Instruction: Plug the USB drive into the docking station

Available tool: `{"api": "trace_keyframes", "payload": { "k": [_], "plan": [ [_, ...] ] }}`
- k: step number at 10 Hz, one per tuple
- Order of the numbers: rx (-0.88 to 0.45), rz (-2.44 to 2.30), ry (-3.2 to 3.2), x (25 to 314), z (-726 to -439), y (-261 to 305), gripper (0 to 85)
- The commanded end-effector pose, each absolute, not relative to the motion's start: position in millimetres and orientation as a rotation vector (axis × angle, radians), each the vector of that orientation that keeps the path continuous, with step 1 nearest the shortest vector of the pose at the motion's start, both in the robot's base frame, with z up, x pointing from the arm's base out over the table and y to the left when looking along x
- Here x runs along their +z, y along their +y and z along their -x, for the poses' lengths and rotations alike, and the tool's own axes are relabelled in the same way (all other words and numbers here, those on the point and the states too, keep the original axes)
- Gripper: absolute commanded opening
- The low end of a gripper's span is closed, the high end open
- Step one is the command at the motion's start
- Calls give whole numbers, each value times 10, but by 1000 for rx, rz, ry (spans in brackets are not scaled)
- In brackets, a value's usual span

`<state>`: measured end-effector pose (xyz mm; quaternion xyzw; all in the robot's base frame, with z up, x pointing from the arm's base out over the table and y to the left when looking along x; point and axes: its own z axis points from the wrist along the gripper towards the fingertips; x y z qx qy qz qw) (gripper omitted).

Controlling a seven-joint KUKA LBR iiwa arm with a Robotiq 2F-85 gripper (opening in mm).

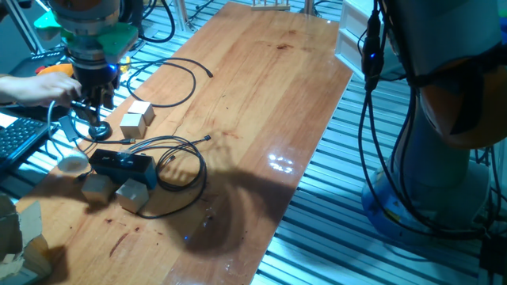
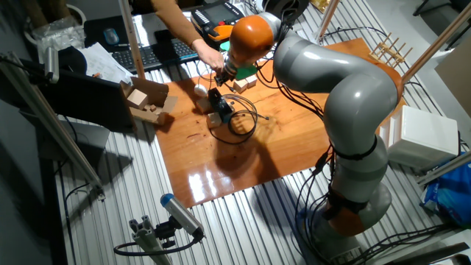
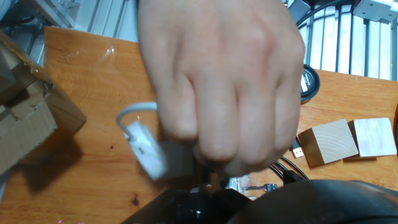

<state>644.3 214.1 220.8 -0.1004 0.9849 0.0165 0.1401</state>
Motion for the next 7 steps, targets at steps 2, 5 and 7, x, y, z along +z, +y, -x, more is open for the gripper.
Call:
{"api": "trace_keyframes", "payload": {
  "k": [2, 5, 7],
  "plan": [
    [39, 304, 2852, 2196, -6450, 2117, 340],
    [53, 305, 2852, 2216, -6458, 2102, 340],
    [48, 310, 2846, 2218, -6458, 2109, 340]
  ]
}}
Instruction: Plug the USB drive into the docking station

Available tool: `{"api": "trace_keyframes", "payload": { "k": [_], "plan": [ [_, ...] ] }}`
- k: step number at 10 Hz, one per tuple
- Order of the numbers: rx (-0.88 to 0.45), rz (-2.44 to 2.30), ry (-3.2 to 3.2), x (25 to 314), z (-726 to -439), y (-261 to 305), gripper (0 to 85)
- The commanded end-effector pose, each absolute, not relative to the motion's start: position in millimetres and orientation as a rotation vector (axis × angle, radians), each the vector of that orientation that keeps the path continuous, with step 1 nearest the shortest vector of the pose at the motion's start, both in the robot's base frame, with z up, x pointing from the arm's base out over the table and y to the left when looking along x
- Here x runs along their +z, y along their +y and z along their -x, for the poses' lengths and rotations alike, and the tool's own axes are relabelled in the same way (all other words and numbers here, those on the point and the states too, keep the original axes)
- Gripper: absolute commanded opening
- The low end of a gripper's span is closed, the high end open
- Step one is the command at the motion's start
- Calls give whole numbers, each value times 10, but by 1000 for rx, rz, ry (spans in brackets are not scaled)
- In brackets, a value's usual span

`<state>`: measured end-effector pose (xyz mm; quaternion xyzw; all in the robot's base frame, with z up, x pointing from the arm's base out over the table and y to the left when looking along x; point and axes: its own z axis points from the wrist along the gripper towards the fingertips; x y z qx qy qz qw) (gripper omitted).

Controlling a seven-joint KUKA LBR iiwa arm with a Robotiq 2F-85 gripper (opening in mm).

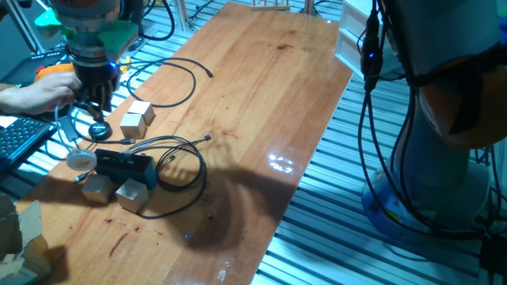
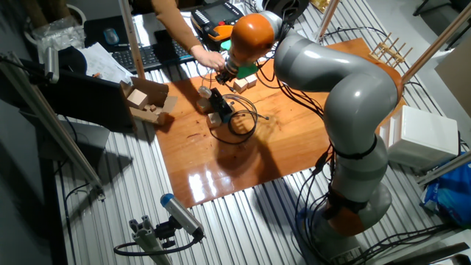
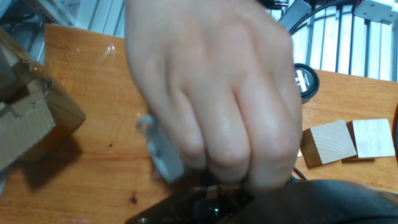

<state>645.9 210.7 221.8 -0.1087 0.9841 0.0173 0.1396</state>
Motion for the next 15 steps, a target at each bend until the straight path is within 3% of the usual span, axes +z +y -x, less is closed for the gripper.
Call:
{"api": "trace_keyframes", "payload": {
  "k": [1, 15],
  "plan": [
    [51, 316, 2843, 2223, -6460, 2102, 340],
    [60, 249, 2898, 2311, -6349, 2168, 340]
  ]
}}
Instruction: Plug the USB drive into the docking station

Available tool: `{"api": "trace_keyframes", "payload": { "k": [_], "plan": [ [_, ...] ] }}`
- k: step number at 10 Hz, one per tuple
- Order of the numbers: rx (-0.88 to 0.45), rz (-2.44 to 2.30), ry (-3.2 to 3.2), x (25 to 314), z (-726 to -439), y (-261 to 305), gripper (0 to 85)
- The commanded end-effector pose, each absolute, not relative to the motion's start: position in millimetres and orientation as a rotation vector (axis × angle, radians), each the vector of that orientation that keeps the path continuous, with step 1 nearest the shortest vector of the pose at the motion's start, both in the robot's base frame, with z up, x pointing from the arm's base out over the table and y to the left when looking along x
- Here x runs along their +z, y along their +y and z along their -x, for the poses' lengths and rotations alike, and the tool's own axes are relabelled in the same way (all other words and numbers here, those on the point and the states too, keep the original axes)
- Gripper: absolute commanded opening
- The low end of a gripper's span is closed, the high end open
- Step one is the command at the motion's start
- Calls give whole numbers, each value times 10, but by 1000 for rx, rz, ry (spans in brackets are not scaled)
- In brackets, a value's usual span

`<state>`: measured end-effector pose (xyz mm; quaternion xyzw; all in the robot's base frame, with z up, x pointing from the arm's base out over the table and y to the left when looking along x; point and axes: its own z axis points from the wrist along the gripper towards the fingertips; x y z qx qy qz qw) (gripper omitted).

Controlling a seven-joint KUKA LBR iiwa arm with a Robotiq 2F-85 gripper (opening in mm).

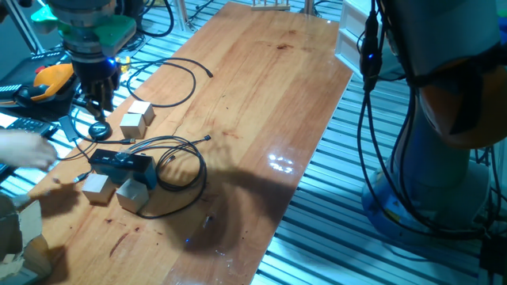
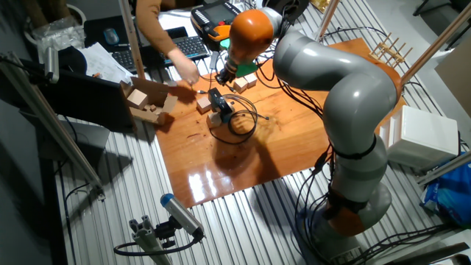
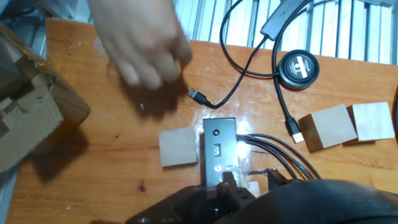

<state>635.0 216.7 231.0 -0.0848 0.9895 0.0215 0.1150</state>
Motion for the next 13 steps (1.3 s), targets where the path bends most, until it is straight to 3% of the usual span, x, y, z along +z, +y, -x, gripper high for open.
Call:
{"api": "trace_keyframes", "payload": {
  "k": [1, 13],
  "plan": [
    [76, 240, 2906, 2307, -6350, 2170, 340],
    [115, 142, 2941, 2345, -6362, 2136, 340]
  ]
}}
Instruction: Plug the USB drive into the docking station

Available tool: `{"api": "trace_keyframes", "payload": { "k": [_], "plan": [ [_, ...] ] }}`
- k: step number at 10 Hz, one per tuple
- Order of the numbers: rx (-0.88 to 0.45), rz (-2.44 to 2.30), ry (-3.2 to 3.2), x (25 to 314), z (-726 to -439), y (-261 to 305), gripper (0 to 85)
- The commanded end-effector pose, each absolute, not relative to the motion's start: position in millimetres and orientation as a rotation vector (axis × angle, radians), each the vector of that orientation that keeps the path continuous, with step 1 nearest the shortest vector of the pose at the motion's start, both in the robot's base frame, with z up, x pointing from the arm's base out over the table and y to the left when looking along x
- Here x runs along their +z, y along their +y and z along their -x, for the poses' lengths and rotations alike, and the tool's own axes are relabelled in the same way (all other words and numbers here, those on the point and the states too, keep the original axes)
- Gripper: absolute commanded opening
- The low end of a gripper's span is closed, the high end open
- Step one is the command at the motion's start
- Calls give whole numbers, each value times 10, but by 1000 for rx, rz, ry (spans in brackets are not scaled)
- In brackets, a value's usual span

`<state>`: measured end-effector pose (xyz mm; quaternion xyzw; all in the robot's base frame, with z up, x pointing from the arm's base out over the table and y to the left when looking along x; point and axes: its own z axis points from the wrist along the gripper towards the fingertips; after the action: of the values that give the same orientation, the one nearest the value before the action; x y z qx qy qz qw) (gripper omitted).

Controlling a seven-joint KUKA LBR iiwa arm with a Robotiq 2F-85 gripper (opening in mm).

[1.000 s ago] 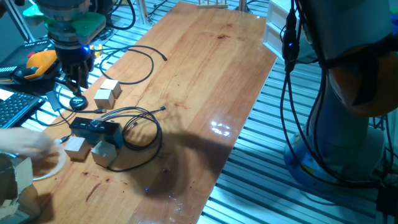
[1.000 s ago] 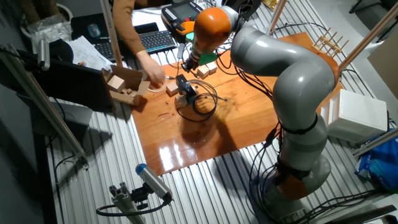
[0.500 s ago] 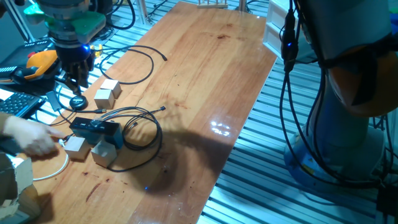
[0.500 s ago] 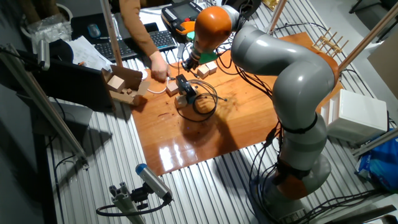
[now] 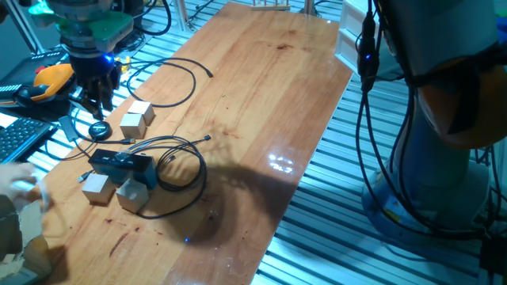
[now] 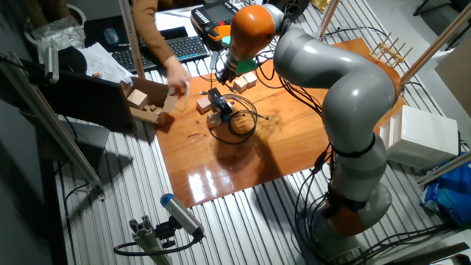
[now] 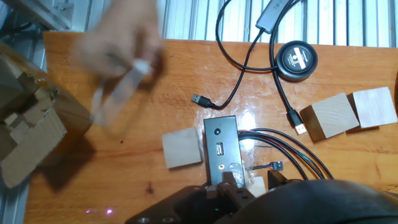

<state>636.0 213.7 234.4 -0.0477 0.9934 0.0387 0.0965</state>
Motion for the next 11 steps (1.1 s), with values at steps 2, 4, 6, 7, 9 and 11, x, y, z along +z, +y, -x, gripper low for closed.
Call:
{"api": "trace_keyframes", "payload": {
  "k": [2, 4, 6, 7, 9, 11],
  "plan": [
    [117, 138, 2942, 2350, -6355, 2148, 340],
    [117, 135, 2937, 2350, -6354, 2155, 340],
    [65, 197, 2925, 2351, -6353, 2153, 340],
    [88, 207, 2933, 2357, -6342, 2159, 340],
    [108, 209, 2933, 2355, -6337, 2163, 340],
    [105, 202, 2928, 2355, -6309, 2188, 510]
  ]
}}
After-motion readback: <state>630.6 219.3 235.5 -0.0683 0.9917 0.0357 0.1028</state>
